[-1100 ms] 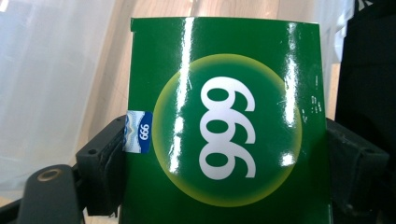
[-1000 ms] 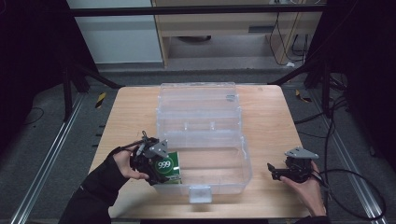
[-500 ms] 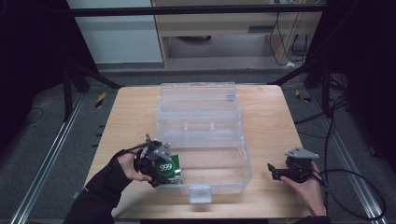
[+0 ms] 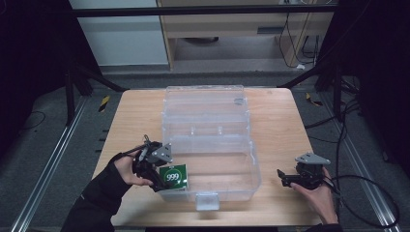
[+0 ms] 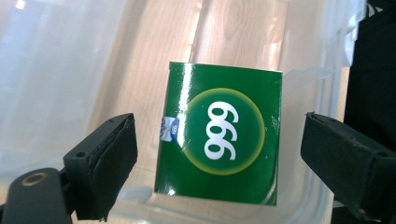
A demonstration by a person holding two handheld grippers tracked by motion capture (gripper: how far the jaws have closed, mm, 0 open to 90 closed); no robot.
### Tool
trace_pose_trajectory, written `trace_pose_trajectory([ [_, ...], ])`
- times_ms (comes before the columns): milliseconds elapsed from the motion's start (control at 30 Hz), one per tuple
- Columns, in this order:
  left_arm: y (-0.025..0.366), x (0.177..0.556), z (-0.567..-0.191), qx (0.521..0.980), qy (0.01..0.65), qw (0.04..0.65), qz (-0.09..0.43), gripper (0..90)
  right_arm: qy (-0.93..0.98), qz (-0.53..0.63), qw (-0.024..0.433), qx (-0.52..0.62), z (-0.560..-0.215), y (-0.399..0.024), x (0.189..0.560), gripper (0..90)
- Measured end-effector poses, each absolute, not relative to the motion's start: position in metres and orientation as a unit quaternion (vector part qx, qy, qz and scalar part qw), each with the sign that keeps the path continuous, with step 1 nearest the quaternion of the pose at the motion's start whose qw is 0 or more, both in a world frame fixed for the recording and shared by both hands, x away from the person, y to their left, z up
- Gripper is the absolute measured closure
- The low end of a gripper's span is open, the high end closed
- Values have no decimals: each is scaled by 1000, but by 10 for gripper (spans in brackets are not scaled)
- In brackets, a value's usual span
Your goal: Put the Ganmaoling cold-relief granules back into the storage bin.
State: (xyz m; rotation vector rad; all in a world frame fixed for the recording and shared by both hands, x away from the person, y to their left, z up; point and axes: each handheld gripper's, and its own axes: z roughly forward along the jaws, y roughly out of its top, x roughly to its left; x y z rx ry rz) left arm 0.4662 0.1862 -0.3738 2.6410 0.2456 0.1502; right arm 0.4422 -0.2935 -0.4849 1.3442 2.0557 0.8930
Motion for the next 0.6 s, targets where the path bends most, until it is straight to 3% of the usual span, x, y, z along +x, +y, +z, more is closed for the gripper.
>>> trace_pose_trajectory([
  [333, 232, 458, -351, 939, 153, 289, 102, 181, 756, 329, 261, 502, -485, -297, 440, 23],
  [600, 278, 455, -375, 908, 245, 319, 117, 208, 753, 330, 264, 505, -486, -298, 440, 32],
])
